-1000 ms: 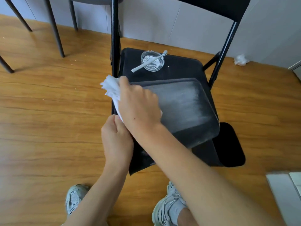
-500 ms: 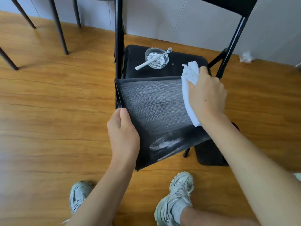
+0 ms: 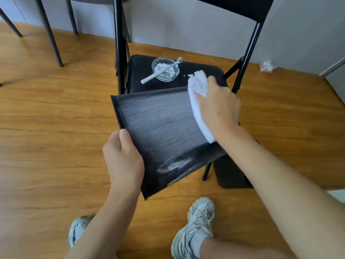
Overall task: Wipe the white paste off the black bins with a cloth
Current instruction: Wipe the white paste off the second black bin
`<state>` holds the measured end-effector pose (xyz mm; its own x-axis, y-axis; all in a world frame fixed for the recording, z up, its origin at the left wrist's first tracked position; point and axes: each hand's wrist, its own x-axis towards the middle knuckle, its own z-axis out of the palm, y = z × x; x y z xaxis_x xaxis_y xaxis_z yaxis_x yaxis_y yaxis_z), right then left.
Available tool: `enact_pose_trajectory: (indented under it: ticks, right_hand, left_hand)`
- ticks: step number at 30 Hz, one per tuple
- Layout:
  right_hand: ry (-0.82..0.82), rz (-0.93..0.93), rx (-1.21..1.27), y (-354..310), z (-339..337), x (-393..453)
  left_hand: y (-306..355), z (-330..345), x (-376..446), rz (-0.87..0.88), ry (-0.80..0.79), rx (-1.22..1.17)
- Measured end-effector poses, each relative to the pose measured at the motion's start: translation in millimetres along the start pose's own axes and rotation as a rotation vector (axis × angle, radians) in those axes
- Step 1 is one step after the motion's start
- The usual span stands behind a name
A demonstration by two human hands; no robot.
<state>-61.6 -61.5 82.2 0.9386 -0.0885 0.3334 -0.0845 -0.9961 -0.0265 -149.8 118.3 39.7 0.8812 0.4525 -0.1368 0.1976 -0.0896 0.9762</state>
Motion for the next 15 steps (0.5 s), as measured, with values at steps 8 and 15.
enact_pose_trajectory:
  ticks: [8,15]
  right_hand:
    - [0.02,0.123,-0.008,36.4,-4.4,-2.5]
    - [-0.018,-0.17,0.1,-105.5,-16.5,-68.2]
  left_hand:
    - [5.0,4.4,-2.3,-0.081,0.015,-0.121]
    - [-0.5,1.6,-6.2,-0.157,0.003,-0.123]
